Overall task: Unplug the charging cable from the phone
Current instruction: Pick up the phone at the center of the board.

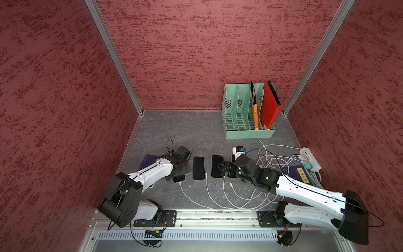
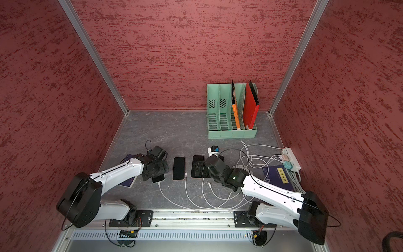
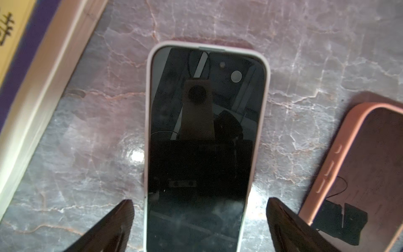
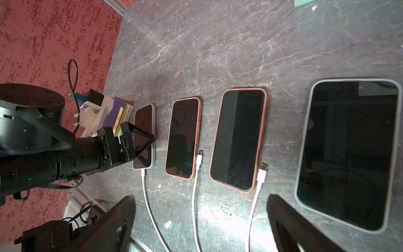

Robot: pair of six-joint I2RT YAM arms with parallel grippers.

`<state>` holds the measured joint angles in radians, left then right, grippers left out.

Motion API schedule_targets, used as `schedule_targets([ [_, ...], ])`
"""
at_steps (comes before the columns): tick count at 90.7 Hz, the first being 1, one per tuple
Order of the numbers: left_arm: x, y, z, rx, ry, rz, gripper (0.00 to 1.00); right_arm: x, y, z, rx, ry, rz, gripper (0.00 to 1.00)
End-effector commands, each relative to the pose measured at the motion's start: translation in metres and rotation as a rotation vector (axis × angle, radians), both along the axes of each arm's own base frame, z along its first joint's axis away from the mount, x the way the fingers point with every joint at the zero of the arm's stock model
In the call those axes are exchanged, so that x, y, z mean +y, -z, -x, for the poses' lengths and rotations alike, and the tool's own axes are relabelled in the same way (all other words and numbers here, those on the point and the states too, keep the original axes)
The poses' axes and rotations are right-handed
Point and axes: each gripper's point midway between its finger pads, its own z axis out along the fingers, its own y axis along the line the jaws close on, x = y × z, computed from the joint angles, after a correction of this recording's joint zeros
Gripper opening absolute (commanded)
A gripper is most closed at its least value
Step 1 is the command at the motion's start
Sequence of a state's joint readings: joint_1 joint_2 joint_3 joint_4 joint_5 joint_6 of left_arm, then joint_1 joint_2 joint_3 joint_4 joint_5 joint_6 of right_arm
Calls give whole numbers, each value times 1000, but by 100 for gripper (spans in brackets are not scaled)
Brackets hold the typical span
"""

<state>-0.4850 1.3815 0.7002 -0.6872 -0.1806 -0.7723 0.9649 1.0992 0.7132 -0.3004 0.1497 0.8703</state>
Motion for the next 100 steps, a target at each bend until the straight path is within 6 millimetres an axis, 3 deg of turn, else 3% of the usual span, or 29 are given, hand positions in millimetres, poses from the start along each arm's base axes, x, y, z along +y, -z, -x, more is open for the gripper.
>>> schedule_targets([
  [1, -1, 0, -7, -7, 21, -9, 97, 4, -1, -2, -11, -17, -13, 98],
  [51, -1, 16, -3, 45, 33, -12, 87, 3, 0, 0, -13, -19, -33, 98],
  [72, 1, 16, -2, 45, 30, -12, 75, 2, 2, 1, -10, -13, -37, 98],
  [100, -1, 10, -5, 23, 35, 9, 43, 10, 4, 4, -6, -44, -76, 98],
])
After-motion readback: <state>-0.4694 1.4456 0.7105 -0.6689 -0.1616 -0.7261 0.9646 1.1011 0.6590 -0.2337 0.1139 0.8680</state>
